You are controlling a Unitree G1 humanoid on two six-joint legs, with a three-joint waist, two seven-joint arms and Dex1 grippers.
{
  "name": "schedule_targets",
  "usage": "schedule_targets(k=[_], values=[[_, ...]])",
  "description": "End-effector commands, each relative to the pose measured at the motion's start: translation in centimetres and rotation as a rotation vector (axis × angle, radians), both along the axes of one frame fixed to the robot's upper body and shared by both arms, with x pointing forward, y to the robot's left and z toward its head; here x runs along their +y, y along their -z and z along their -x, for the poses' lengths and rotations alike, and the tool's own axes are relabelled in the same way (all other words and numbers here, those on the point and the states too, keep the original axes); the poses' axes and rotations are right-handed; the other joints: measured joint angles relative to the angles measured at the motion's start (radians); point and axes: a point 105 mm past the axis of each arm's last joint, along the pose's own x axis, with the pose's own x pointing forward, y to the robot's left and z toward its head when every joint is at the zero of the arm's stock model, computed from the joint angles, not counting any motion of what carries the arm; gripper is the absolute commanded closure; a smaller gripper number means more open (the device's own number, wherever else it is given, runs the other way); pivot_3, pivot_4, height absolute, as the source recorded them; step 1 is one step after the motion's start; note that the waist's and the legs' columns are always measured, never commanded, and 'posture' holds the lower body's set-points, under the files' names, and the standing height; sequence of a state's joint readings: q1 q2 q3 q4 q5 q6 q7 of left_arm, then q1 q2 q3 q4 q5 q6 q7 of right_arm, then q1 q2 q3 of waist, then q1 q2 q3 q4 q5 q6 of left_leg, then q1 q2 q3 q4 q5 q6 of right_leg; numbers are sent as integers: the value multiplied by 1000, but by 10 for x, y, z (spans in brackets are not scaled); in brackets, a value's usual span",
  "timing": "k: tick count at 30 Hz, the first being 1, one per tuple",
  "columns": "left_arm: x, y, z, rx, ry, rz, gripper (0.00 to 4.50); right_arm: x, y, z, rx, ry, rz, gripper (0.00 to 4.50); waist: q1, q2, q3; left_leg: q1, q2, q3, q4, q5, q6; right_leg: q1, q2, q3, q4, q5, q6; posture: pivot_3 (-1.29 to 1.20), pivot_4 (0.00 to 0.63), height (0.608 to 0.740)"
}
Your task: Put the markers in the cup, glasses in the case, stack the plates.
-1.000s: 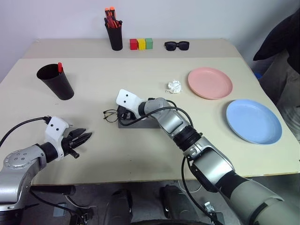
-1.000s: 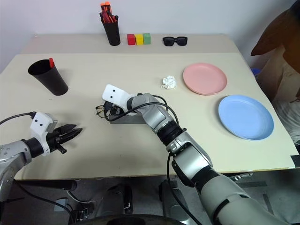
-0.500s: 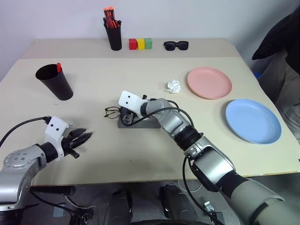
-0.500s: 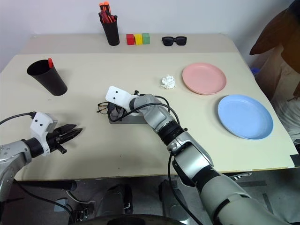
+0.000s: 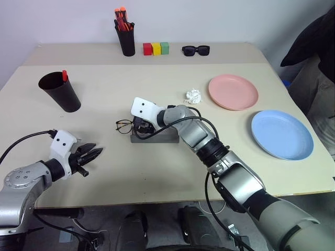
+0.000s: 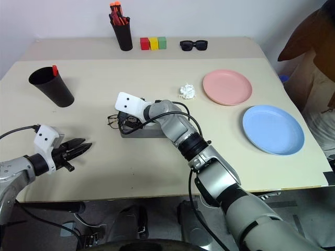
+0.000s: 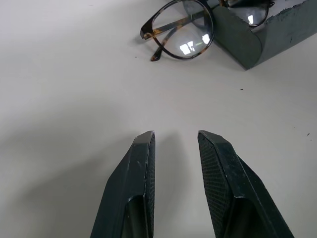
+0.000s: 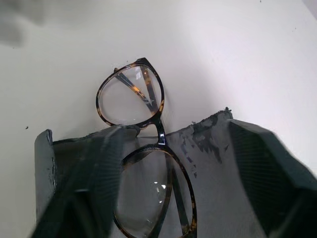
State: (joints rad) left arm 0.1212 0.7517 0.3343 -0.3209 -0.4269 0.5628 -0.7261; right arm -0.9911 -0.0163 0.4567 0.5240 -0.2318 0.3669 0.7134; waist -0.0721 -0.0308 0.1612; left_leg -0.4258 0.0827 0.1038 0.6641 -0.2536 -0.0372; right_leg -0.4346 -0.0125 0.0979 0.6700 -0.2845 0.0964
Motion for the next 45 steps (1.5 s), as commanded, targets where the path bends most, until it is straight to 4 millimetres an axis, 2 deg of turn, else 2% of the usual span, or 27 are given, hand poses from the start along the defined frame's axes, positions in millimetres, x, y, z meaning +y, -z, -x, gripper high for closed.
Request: schedule_targets(k=[1, 11, 14, 19, 27, 31, 35, 40, 45], values=[[-2, -8, -1, -31, 11, 2, 3148, 9, -14, -1, -45, -12, -7, 1146, 0, 0, 0, 0, 0, 0, 0, 0, 0, 0, 0, 0, 0, 0, 0, 0, 150, 722], [-2, -7, 0, -28, 9, 2, 3148, 13, -8, -11, -79, 1, 68, 1146, -2, 0, 0, 0, 0, 0, 0, 0, 0, 0, 0, 0, 0, 0, 0, 0, 150, 722], [-2, -7, 0, -29, 8, 4, 3148, 12, -2, -11, -94, -17, 108, 1995, -2, 0, 0, 0, 0, 0, -1, 0, 0, 0, 0, 0, 0, 0, 0, 0, 150, 722], [-2, -6, 1, -27, 7, 5, 3148, 13, 1, -8, -104, -46, 121, 4412, -2, 0, 0, 0, 0, 0, -1, 0, 0, 0, 0, 0, -1, 0, 0, 0, 150, 722], [-2, -6, 0, -31, 4, 9, 3148, 12, -2, -9, -168, -59, 140, 4470, -1, 0, 0, 0, 0, 0, -1, 0, 0, 0, 0, 0, -1, 0, 0, 0, 150, 722], [-3, -6, 0, -33, 5, 11, 3148, 10, -18, -11, -217, -48, 109, 4470, -1, 0, 0, 0, 0, 0, -1, 0, 0, 0, 0, 0, -1, 0, 0, 0, 150, 722], [-5, -6, 1, -32, 9, 14, 3148, 2, -46, -9, -255, -49, 51, 4470, -1, 0, 1, -1, 0, 0, -1, 0, 0, -1, 0, 0, -1, 0, 0, 0, 150, 722], [-7, -5, 2, -31, 13, 16, 3148, -18, -61, -2, -247, -41, 9, 4470, 1, 0, 0, -1, 0, 0, -1, 0, 0, -1, -1, 0, -1, 0, 0, 0, 150, 722], [-11, -4, 2, -24, 30, 25, 3148, -54, -48, 7, -190, -6, 41, 4470, 3, 0, 0, -1, 0, 0, -1, 0, 0, 0, -1, 0, -2, 0, 0, 0, 150, 722]])
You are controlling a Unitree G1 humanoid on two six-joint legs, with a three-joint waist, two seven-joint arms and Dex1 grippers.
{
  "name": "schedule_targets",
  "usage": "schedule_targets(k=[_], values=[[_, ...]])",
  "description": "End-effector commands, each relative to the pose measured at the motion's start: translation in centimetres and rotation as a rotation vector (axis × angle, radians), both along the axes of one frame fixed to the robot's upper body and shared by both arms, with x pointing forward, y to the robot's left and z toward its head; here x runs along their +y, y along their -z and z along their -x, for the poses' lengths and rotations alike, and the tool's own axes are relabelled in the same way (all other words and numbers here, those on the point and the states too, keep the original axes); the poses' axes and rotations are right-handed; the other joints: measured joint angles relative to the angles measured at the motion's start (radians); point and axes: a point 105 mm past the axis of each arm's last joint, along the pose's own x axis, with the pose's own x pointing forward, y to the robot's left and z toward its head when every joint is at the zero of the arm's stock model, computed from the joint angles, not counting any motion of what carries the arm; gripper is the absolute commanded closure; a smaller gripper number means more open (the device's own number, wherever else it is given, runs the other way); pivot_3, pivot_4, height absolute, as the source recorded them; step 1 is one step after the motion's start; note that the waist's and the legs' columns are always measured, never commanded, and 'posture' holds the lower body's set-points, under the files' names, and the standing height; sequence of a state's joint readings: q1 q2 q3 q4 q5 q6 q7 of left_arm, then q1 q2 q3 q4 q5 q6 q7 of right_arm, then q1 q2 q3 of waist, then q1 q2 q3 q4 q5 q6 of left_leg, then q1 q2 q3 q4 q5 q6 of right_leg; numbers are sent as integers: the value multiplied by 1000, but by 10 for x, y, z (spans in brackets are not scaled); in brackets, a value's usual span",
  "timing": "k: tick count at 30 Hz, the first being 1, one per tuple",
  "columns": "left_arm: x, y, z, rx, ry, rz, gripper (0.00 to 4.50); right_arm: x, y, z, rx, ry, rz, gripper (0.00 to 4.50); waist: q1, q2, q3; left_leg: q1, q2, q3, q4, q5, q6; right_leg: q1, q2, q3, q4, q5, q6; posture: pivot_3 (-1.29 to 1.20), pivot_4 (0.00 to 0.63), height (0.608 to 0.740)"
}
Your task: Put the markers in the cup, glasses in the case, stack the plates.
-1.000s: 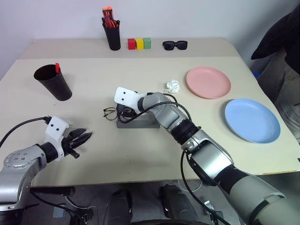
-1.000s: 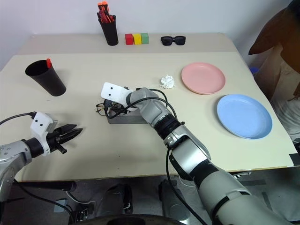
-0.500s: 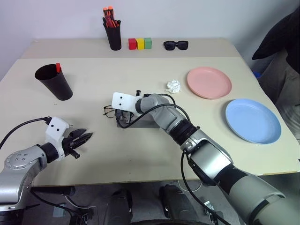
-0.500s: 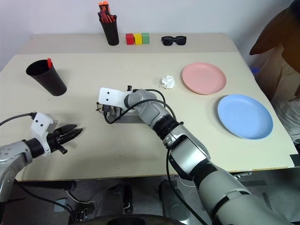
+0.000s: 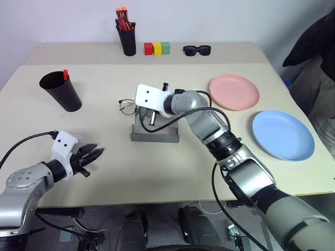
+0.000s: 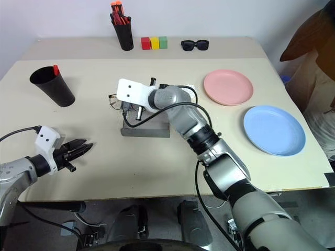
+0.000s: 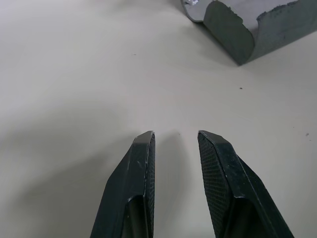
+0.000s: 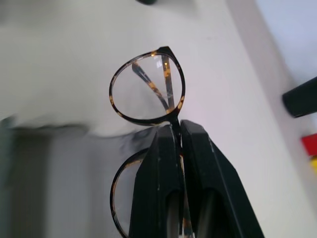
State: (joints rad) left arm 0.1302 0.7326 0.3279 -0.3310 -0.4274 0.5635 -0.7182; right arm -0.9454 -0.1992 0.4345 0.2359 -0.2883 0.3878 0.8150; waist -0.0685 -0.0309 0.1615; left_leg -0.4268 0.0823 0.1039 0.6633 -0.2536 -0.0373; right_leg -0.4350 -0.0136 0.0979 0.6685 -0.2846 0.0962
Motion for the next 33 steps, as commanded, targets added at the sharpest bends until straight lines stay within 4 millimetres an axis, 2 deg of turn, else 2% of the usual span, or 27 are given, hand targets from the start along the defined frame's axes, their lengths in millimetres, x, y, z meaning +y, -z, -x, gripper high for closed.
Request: schedule_targets(k=[1, 6, 11, 14, 20, 24, 29, 30, 32, 33], values=[[-9, -7, -1, -28, 34, 13, 3148, -16, -4, 8, 3, 11, -10, 4470, -1, 0, 0, 0, 0, 0, 0, 0, 0, 0, 0, 0, 0, 0, 0, 0, 150, 722], [-14, -7, -5, -31, 50, 21, 3148, -28, 23, 20, 44, 16, 46, 4470, -3, 0, 0, 0, 0, 0, 0, 0, 0, 0, 1, 0, 0, 0, 0, 0, 150, 722], [-15, -8, -7, -33, 60, 20, 3148, -28, 28, 26, 74, 15, 44, 4470, -1, 0, 0, 0, 0, 0, 0, 0, 0, -1, 1, 1, 0, 0, 0, 0, 150, 722], [-15, -8, -7, -33, 63, 19, 3148, -26, 27, 27, 79, 13, 33, 3539, -1, 0, 0, 0, 0, 0, 0, 0, 0, 0, 1, 1, 0, 0, 0, 0, 150, 722], [-16, -8, -7, -35, 66, 18, 3148, -23, 19, 23, 32, 23, 5, 497, -1, 0, 0, 0, 0, 0, 0, 0, 0, 0, 1, 1, 0, 0, 0, 0, 150, 722], [-17, -8, -7, -37, 67, 18, 3148, -26, 13, 19, 23, 41, -16, 497, -1, 0, 0, 0, 0, 0, 0, 0, 0, -1, 1, 1, 0, 0, 0, 0, 150, 722], [-18, -8, -7, -40, 70, 21, 3148, -40, -2, 13, 34, 73, -61, 497, 0, 0, 0, 0, 0, 0, 0, 0, 0, 0, 1, 1, 0, 0, 0, 0, 150, 722], [-18, -8, -7, -40, 70, 21, 3148, -43, -4, 12, 42, 78, -74, 873, 1, 0, 0, 0, 0, 0, 0, 0, 0, 0, 1, 1, 0, 0, 0, 0, 150, 722], [-19, -7, -7, -39, 72, 21, 3148, -49, -7, 10, 50, 87, -82, 1233, 0, 0, 0, 0, 0, 0, 0, 0, 0, 0, 1, 1, 0, 0, 0, 0, 150, 722], [-19, -7, -7, -39, 73, 21, 3148, -51, -8, 10, 50, 89, -82, 1682, 0, 0, 0, 0, 0, 0, 0, 0, 0, 0, 1, 1, 0, 0, 0, 0, 150, 722]])
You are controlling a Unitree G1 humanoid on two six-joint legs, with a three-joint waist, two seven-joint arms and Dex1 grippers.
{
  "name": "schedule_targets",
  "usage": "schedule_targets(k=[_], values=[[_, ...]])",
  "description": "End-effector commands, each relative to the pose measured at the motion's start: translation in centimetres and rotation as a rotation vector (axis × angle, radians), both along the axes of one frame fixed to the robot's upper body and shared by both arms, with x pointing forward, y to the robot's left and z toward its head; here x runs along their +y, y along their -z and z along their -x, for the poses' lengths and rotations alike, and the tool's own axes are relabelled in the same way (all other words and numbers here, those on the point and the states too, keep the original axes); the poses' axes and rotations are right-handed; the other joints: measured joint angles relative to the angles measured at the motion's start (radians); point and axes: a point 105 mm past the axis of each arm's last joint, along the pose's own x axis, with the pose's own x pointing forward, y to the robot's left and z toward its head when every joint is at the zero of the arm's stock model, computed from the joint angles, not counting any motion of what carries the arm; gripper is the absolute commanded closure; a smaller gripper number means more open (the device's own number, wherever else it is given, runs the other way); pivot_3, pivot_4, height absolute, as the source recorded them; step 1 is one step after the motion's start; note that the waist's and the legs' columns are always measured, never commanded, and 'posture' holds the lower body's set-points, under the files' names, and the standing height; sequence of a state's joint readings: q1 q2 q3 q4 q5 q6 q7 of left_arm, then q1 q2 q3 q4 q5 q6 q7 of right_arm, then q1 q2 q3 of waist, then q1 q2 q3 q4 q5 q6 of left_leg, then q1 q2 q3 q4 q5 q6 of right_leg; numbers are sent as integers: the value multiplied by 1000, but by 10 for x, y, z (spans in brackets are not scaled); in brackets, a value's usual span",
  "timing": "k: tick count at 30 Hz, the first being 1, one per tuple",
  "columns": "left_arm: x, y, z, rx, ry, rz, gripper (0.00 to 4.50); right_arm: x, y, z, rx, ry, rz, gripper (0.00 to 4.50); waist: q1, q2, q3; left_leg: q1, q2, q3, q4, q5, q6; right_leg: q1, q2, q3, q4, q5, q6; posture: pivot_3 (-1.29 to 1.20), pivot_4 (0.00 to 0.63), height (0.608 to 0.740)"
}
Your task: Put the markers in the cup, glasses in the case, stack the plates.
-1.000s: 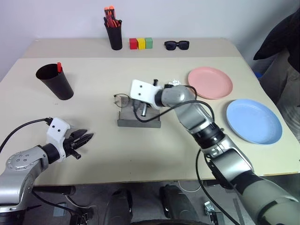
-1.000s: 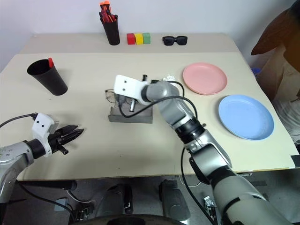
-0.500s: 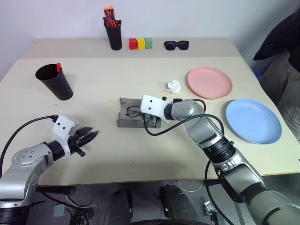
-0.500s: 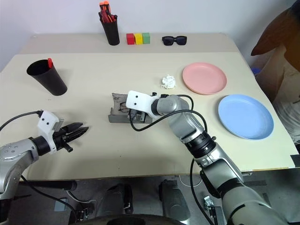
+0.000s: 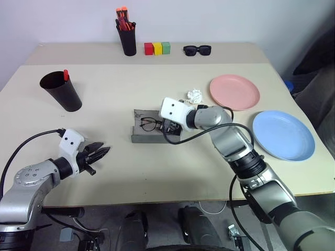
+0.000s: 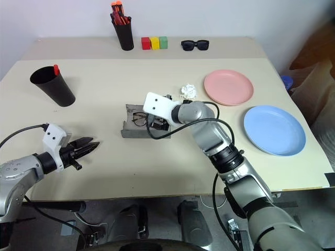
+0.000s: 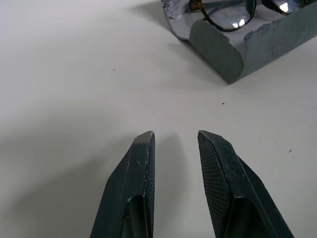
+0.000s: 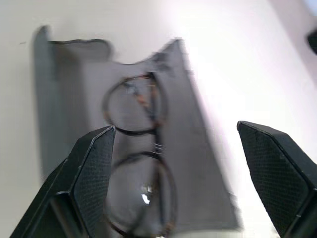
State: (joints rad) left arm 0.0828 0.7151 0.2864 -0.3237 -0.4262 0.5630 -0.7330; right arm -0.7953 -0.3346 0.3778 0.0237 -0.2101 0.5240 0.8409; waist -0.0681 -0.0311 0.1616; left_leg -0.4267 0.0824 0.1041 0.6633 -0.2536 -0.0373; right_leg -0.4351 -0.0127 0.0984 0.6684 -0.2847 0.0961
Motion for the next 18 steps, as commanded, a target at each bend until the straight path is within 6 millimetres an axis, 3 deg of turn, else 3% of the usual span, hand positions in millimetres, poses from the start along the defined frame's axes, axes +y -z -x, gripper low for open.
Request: schedule_targets(k=[1, 5, 6, 18], values=[[-6, -6, -1, -30, 23, -4, 3148, -5, -21, -3, -51, 2, -30, 2283, -1, 0, 0, 0, 0, 0, 0, 0, 0, 0, 0, 0, 0, 0, 0, 0, 150, 722], [-7, -7, -4, -33, 30, -2, 3148, -6, -16, -12, -87, 24, -1, 4179, -2, 0, 0, 0, 0, 0, 0, 0, 0, 0, 0, 0, 0, 0, 0, 0, 150, 722], [-8, -7, -5, -35, 32, -3, 3148, -4, -14, -14, -112, 19, 15, 4404, -2, 0, 0, 0, 0, 0, 0, 0, 0, 0, 0, 0, 0, 0, 0, 0, 150, 722], [-9, -8, -5, -37, 34, -3, 3148, 26, 9, -22, -224, -131, 136, 4404, -2, 0, 0, 0, 0, 0, 0, 0, 0, 0, 0, 0, 0, 0, 0, 0, 150, 722]])
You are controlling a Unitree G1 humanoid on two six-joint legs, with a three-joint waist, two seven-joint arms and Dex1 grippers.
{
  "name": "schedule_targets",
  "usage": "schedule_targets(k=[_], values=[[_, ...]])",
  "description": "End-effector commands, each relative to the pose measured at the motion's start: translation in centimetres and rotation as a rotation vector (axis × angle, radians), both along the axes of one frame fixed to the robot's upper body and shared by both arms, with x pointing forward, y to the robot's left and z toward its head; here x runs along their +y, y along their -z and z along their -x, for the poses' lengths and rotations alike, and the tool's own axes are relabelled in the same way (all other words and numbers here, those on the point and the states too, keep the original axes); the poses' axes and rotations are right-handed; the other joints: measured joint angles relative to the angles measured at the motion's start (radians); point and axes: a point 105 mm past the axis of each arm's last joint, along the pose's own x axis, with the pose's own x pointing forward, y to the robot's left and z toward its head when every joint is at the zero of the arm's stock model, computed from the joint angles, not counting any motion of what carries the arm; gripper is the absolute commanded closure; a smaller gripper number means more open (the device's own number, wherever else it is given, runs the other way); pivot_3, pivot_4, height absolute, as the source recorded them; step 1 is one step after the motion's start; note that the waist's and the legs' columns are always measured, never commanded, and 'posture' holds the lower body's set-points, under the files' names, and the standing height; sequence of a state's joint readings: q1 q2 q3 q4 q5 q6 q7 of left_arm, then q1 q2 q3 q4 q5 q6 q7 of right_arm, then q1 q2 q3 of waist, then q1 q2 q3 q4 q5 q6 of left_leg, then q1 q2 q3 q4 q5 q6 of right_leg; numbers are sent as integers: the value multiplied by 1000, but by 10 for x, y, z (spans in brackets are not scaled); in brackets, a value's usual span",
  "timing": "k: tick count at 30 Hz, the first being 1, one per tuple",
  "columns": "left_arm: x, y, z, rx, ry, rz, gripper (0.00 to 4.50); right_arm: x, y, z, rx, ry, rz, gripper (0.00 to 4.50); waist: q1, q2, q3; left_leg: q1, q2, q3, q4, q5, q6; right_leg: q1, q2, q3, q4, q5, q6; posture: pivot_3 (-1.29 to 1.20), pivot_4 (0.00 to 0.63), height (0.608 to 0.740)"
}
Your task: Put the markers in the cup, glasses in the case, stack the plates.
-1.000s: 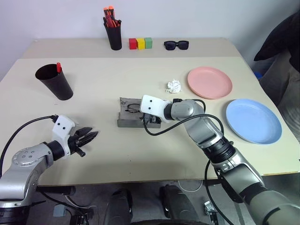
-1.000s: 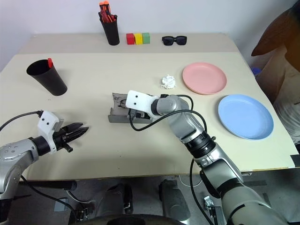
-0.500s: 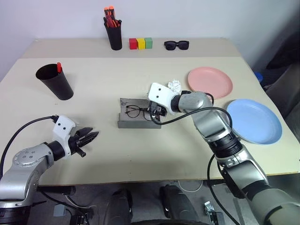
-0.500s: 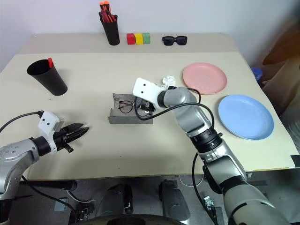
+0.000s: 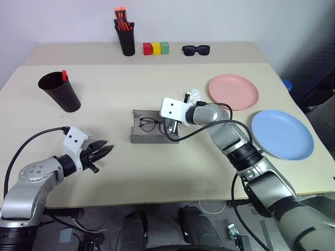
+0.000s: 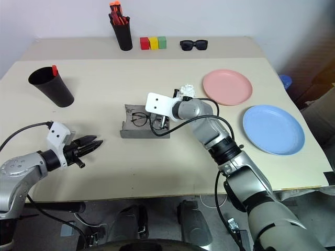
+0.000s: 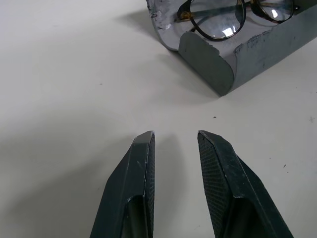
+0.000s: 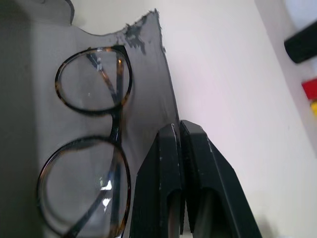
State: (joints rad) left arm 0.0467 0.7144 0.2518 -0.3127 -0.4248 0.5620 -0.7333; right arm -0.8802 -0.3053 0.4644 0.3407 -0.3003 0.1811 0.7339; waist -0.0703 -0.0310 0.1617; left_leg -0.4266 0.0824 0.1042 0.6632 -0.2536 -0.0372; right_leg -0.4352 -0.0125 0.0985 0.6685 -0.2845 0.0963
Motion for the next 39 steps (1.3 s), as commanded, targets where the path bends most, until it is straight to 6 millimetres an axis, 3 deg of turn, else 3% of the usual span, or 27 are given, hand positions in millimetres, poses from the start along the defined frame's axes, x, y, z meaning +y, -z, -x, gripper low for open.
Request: schedule_targets(k=[1, 11, 19, 27, 34, 39], values=[[-1, -8, 0, -33, 3, -6, 3148, 15, -6, 5, -55, -95, 22, 4404, 0, 0, 0, 0, 0, 0, 0, 0, 0, 0, 0, 0, 0, 0, 0, 0, 150, 722], [1, -8, 4, -34, -10, -5, 3148, 19, -3, 29, -27, -234, 20, 4404, 1, 0, 0, 0, 0, 0, 0, 0, 0, 1, 0, 0, 0, 1, 1, 0, 150, 722], [-3, -8, 0, -33, 5, -1, 3148, 11, -15, 6, -115, -122, 23, 4404, 1, 0, 0, 0, 0, 0, 0, 0, 0, 0, 0, 0, 0, 0, 1, 0, 150, 722], [-6, -8, -2, -39, 8, 7, 3148, 11, -5, -6, -179, -144, 134, 4404, 0, 0, 0, 0, 0, 0, 0, 0, 0, 0, 0, 0, 0, 0, 1, 0, 150, 722], [-5, -7, 0, -42, -7, 13, 3148, 20, 8, 6, -156, -260, 161, 4404, 0, 0, 0, 0, 0, 0, 0, 0, 0, 1, 0, 0, 0, 1, 2, 0, 150, 722], [-4, -7, 2, -42, -11, 11, 3148, 25, 1, 22, -172, -349, 123, 4404, 0, 0, 0, 0, 0, 0, 0, 0, 0, 1, 0, 0, 0, 1, 2, 0, 150, 722]])
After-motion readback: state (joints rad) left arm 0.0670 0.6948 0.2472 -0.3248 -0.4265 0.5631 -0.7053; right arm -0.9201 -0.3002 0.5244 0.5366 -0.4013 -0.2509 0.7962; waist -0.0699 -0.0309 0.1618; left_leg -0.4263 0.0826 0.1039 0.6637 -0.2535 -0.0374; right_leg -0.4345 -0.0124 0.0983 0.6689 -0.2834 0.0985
